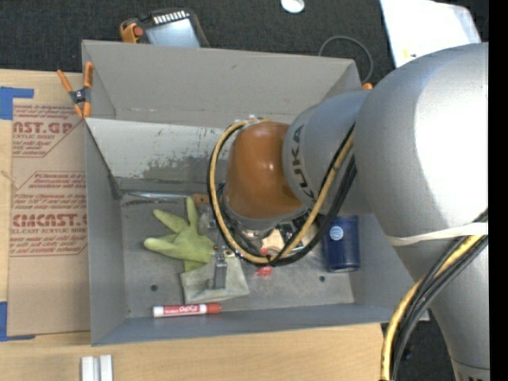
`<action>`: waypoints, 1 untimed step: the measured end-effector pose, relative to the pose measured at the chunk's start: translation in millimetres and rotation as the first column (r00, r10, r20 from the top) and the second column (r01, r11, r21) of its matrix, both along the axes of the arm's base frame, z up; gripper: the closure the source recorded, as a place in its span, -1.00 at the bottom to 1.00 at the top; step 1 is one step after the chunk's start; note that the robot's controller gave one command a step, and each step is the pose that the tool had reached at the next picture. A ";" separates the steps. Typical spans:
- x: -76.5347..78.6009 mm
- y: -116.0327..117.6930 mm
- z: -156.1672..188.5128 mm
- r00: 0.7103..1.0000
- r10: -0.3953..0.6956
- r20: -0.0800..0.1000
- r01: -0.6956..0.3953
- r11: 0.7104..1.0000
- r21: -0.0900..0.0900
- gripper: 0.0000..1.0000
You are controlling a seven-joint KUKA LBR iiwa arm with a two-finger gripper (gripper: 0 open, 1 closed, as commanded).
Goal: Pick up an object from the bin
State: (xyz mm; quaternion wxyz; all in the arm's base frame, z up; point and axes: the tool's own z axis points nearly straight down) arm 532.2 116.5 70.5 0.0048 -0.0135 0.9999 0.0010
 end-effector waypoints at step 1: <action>-4.5 -28.5 0.5 0.986 -0.167 0.005 0.167 0.986 0.006 -1.00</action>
Offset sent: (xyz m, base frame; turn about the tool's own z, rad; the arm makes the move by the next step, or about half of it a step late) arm -0.0072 0.0878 -0.0005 -0.1473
